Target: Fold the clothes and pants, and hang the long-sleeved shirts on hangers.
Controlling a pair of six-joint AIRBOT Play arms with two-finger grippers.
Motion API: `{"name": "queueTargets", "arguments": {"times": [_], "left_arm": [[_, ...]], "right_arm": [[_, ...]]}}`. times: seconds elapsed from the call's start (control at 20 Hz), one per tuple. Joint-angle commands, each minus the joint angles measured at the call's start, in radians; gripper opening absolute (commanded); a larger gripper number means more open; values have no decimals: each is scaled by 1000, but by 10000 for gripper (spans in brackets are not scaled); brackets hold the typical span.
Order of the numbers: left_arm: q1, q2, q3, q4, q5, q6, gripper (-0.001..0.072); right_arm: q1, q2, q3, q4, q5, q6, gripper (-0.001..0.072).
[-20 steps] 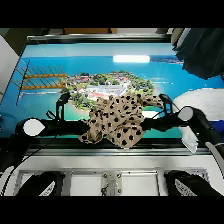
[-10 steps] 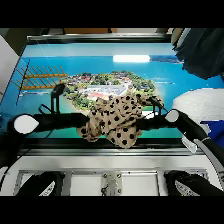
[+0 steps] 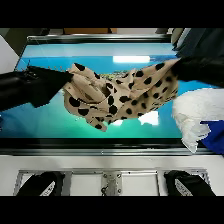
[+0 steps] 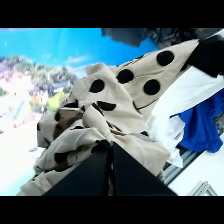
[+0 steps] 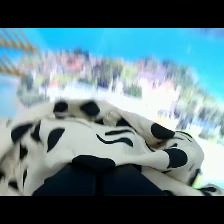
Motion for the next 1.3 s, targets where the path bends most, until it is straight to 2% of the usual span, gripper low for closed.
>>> {"name": "queueTargets", "arguments": {"times": [0.0, 0.2, 0.35, 0.4, 0.45, 0.5, 0.55, 0.7, 0.8, 0.9, 0.95, 1.0, 1.15, 1.25], "left_arm": [[-1, 49, 30, 49, -42, -82, 12], [-5, 156, -260, 94, -50, -185, 12], [-105, 188, -523, 90, -6, -224, 12], [-166, 184, -598, 88, 23, -227, 13], [-241, 169, -671, 87, 58, -228, 24], [-305, 146, -722, 89, 91, -232, 320], [-358, 113, -751, 99, 126, -254, 684], [-377, -5, -690, 222, 114, -262, 685], [-332, -90, -612, 344, 97, -262, 685], [-263, -172, -564, 377, 119, -241, 684], [-214, -220, -551, 375, 148, -216, 685], [-166, -271, -544, 357, 181, -187, 684], [-30, -447, -503, 233, 246, -60, 684], [43, -590, -443, 87, 269, 50, 684]], "right_arm": [[-11, -8, 159, -27, -27, 39, 5], [-3, -128, 159, -22, -40, 38, 5], [-3, -269, 159, -28, -47, 30, 7], [-3, -315, 159, -27, -47, 8, 34], [-3, -352, 159, -27, -47, -21, 217], [-4, -383, 159, -26, -47, -21, 563], [-5, -399, 159, -24, -47, -22, 720], [-7, -378, 159, -48, -47, -23, 720], [-5, -338, 159, -88, -9, -22, 719], [-5, -289, 143, -91, 65, -22, 706], [-5, -263, 124, -90, 98, -21, 692], [-4, -233, 93, -90, 128, -22, 593], [-3, -141, -32, -79, 170, -21, 579], [-1, -88, -134, -53, 170, -21, 579]]}}
